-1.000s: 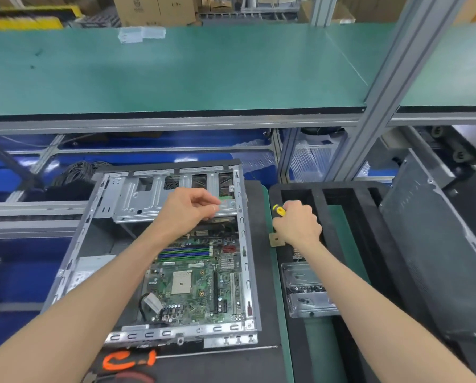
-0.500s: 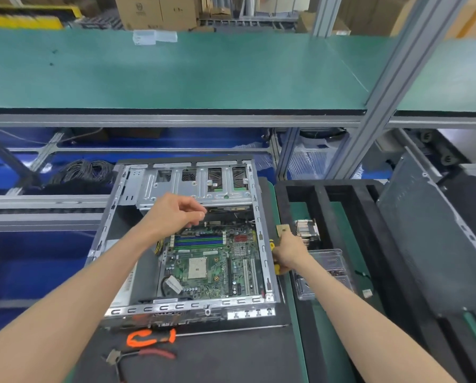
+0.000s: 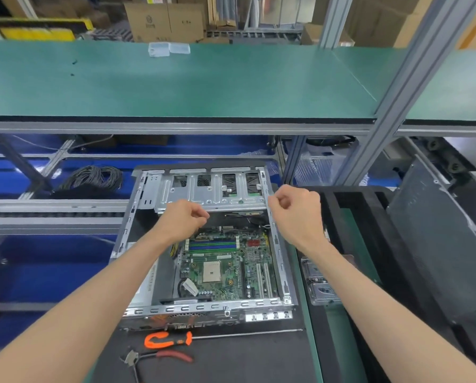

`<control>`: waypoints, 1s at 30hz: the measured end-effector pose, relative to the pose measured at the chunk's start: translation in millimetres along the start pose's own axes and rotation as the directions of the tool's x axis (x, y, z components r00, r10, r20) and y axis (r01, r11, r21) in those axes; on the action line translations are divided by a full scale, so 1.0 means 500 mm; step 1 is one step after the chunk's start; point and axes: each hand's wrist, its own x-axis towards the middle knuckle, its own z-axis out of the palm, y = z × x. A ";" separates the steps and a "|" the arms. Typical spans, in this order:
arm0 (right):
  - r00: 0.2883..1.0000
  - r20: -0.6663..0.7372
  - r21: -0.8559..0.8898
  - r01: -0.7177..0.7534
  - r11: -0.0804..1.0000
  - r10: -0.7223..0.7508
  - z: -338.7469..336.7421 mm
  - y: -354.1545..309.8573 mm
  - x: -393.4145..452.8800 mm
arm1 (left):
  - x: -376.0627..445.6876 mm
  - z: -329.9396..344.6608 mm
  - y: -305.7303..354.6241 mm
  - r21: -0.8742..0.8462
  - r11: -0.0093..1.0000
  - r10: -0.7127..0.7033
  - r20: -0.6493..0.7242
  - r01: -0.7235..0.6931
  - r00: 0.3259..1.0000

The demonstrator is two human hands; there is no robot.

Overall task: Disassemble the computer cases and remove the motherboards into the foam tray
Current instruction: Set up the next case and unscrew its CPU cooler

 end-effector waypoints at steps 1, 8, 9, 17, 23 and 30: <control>0.995 0.089 0.019 0.042 0.999 -0.043 0.018 -0.027 -0.007 | 0.002 0.000 0.000 0.051 0.999 0.006 0.013 -0.007 1.000; 0.642 0.746 -0.338 0.136 0.931 0.177 0.194 -0.061 -0.077 | -0.019 0.060 -0.013 0.445 0.895 -0.104 0.185 0.011 0.977; 0.599 0.767 -0.390 0.151 0.908 0.230 0.210 -0.053 -0.080 | -0.028 0.079 -0.013 0.484 0.875 -0.152 0.208 0.034 0.966; 0.594 0.718 -0.587 0.239 0.773 0.362 0.279 -0.015 -0.098 | -0.023 0.156 -0.067 0.487 0.839 -0.353 0.144 0.244 0.924; 0.636 0.691 -0.597 0.236 0.767 0.342 0.262 0.002 -0.099 | -0.037 0.154 -0.075 0.489 0.830 -0.380 0.148 0.266 0.913; 0.694 0.676 -0.641 0.387 0.662 0.249 0.258 0.000 -0.104 | -0.043 0.153 -0.069 0.573 0.792 -0.346 0.137 0.211 0.928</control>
